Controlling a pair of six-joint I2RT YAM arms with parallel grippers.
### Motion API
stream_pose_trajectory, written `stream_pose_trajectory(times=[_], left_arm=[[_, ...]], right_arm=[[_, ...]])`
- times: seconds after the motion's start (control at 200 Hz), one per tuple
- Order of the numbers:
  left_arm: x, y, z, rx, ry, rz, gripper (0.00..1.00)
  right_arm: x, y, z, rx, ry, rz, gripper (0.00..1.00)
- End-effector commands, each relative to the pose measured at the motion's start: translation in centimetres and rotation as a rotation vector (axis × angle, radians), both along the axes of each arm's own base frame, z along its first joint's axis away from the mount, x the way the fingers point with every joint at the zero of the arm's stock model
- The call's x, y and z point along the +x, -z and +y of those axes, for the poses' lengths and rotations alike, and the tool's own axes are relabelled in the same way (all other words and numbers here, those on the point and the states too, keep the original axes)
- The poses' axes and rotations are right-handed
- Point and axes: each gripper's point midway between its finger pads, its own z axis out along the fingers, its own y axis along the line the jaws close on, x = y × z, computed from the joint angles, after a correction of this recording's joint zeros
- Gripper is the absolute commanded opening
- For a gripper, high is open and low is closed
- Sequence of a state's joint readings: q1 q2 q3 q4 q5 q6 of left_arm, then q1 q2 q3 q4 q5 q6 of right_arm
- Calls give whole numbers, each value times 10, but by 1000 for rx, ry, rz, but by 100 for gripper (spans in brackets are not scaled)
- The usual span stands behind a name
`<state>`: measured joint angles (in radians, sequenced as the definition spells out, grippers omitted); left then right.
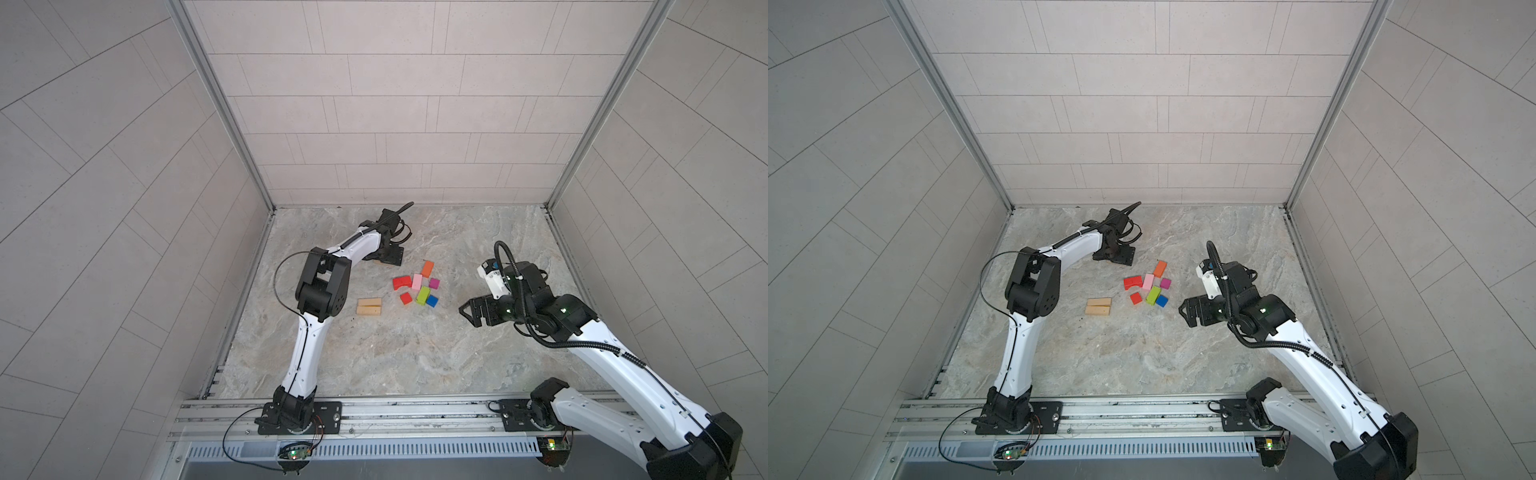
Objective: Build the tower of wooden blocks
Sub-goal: 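Lift the third wooden bar and carry it above the two-bar stack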
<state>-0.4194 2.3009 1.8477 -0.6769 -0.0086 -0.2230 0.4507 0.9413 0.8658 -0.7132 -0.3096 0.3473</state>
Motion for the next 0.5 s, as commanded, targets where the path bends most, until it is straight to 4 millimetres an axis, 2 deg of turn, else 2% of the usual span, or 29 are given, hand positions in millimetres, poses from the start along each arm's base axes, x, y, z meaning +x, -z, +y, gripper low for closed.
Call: stream_pose_trajectory(times=[0.0, 0.245, 0.305, 0.495], left_arm=[[-2, 13, 2, 17, -12, 22, 92], [-4, 10, 2, 4, -32, 23, 86], [-6, 10, 1, -3, -30, 27, 81], [-10, 10, 4, 2, -44, 29, 77]], right_arm=[[-2, -8, -4, -8, 4, -20, 99], [-3, -9, -5, -6, 7, -22, 99], [-3, -9, -5, -4, 8, -23, 99], [-4, -8, -5, -3, 9, -23, 99]])
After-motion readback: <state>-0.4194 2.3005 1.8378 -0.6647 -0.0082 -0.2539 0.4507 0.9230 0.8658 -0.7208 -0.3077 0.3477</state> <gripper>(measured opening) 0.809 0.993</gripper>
